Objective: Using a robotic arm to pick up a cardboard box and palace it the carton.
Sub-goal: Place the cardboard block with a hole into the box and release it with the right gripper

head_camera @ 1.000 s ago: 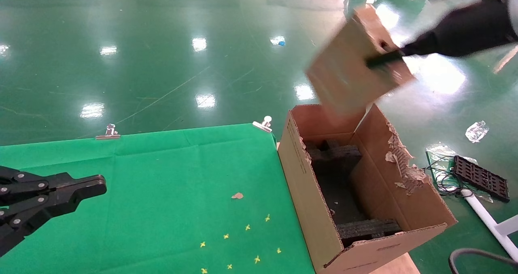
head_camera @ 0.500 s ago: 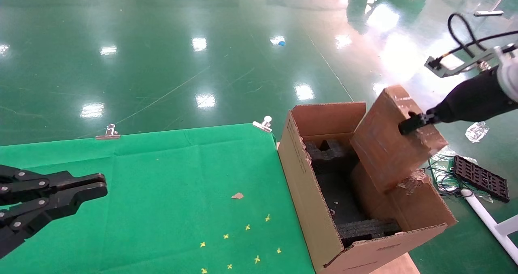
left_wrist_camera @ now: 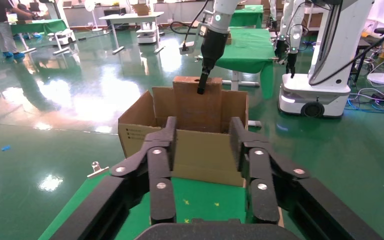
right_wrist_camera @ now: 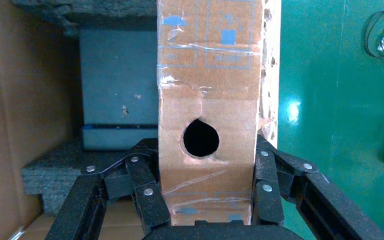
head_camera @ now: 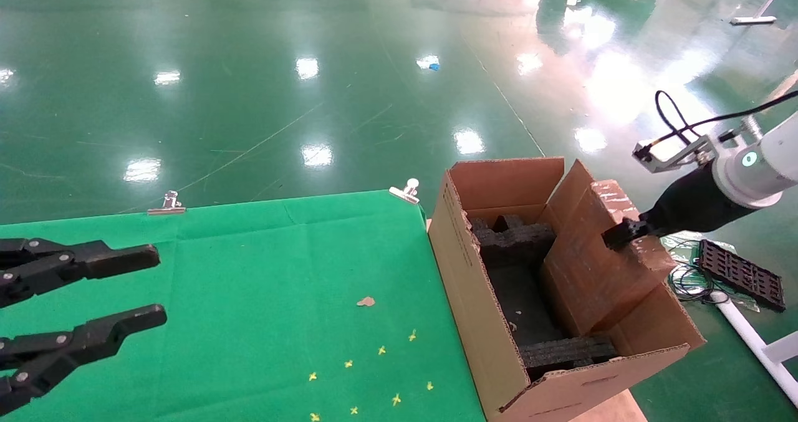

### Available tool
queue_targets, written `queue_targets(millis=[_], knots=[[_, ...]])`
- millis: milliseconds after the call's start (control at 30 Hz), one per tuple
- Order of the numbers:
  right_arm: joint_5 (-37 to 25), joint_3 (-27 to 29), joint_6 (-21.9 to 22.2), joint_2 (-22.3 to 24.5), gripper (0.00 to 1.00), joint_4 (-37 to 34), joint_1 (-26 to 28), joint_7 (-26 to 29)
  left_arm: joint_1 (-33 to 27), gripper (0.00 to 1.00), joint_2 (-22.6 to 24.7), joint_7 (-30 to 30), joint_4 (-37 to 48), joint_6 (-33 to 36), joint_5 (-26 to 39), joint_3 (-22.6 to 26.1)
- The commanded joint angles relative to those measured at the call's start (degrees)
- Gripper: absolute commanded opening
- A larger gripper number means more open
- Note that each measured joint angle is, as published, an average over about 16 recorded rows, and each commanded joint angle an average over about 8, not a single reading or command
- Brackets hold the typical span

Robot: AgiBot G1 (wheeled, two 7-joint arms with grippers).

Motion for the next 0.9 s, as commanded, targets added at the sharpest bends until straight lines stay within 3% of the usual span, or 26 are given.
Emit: queue_targets(millis=[33, 500, 767, 800, 900], knots=[[0.12, -0.02, 0.73, -0.50, 0.00, -1.26, -1.03, -0.36, 0.00, 1.00, 0.00, 0.00, 0.00, 0.00, 0.00, 0.01], [0.93, 0.11, 9.55, -7.68, 0.00, -10.24, -11.29, -1.22, -0.01, 1.00, -0.02, 0.03, 0.00, -0.02, -0.04, 0.06], [2.86, 1.34, 12.55, -9.34, 0.00, -12.79, -15.43, -2.80, -0.02, 1.00, -0.03, 0.04, 0.00, -0.04, -0.06, 0.08], [3.12, 1.51, 12.58, -9.34, 0.05, -12.93, -15.66, -3.17, -0.02, 1.00, -0.04, 0.04, 0.00, -0.04, -0.06, 0.09], [3.88, 2.00, 12.16, -9.22, 0.43, -13.32, -15.97, -4.23, -0.02, 1.00, -0.04, 0.05, 0.00, -0.04, -0.07, 0.10]])
